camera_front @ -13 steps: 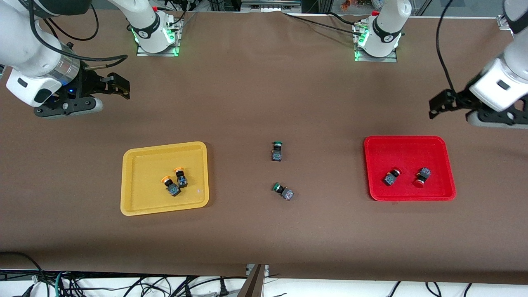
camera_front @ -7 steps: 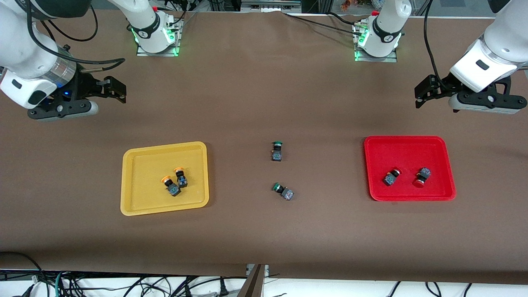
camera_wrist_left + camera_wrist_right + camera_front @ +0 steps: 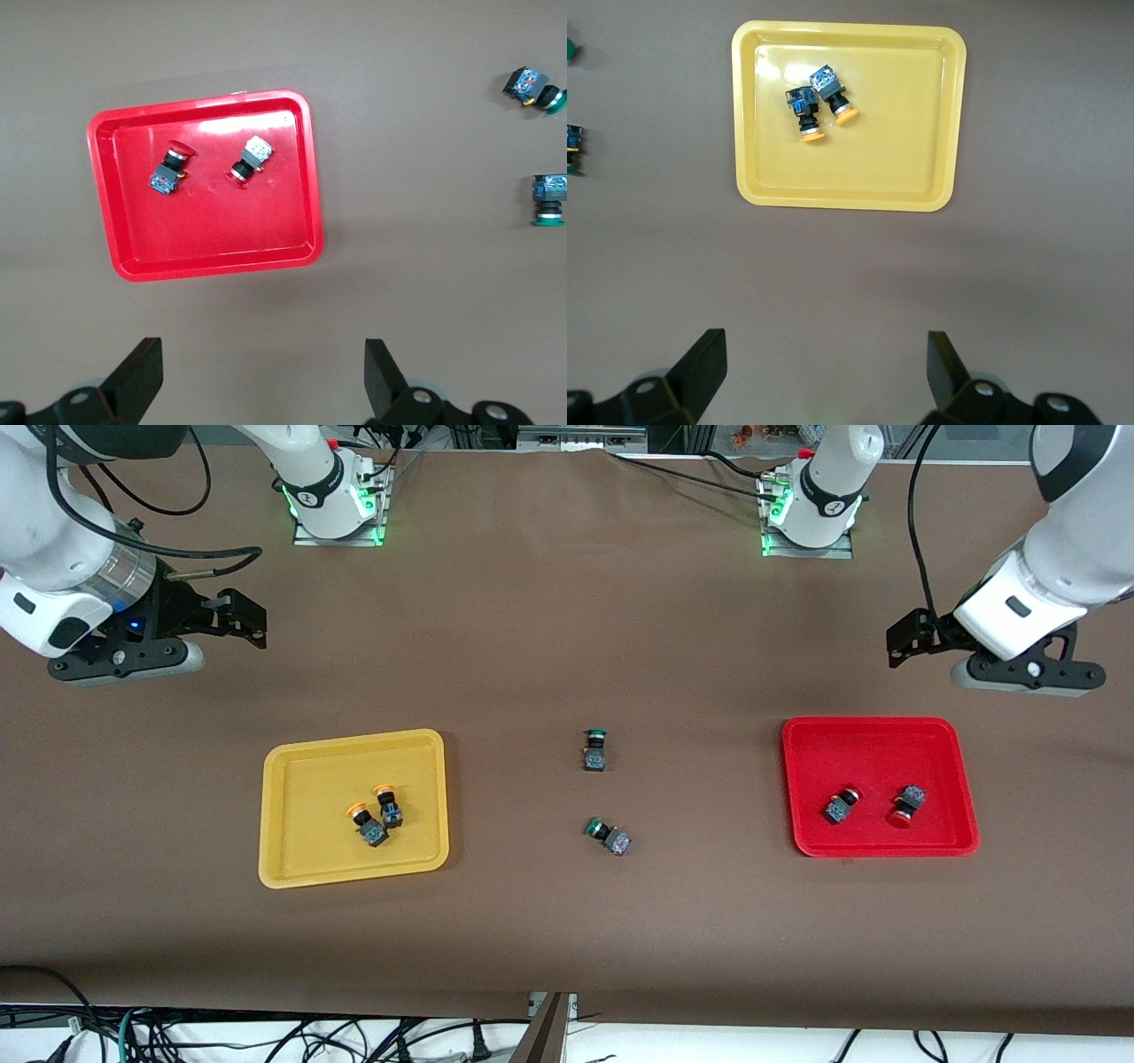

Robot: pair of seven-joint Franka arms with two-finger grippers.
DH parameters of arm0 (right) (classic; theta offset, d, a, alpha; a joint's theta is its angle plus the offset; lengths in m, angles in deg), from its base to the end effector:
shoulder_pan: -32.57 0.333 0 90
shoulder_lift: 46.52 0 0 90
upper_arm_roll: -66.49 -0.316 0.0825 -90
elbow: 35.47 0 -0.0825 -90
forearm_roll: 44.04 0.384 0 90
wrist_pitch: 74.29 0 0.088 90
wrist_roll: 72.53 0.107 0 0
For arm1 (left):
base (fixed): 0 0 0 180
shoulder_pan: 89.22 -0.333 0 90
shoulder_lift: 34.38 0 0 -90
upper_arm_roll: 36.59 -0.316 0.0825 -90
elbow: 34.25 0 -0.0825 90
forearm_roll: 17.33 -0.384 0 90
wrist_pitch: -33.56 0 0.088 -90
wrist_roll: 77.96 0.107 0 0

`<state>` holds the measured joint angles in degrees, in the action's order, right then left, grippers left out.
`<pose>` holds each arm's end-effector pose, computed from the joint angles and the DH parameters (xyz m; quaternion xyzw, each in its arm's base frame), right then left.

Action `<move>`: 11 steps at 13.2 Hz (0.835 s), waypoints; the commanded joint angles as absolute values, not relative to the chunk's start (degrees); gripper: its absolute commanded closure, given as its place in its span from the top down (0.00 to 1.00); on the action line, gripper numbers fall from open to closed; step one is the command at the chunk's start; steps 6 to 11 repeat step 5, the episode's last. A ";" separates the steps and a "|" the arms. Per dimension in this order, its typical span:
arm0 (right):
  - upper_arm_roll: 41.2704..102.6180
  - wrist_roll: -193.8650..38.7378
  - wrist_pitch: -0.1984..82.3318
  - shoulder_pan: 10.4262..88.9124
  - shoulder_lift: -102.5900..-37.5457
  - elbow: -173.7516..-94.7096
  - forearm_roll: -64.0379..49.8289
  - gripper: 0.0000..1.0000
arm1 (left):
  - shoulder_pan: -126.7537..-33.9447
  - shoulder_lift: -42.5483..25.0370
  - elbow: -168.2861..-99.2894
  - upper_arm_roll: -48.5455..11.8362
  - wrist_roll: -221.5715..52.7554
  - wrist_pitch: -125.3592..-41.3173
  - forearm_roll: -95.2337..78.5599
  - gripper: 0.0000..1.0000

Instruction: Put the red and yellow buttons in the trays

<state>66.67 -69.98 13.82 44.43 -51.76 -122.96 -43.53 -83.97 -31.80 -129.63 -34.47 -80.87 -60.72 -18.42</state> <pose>0.5654 0.1180 0.5905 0.9960 0.0795 -0.0405 0.0007 0.5649 -0.0707 0.5611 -0.9987 0.0399 0.0312 0.0115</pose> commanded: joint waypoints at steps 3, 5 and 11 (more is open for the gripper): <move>65.97 -70.33 13.78 43.56 -52.14 -121.34 -44.21 0.99 | -85.71 -31.83 -128.29 -34.57 -80.77 -61.10 -19.09 1.00; 66.05 -70.42 13.86 43.38 -52.14 -121.34 -44.13 1.00 | -86.06 -32.00 -128.47 -34.40 -80.60 -61.01 -19.09 1.00; 66.05 -70.42 13.86 43.38 -52.14 -121.34 -44.13 1.00 | -86.06 -32.00 -128.47 -34.40 -80.60 -61.01 -19.09 1.00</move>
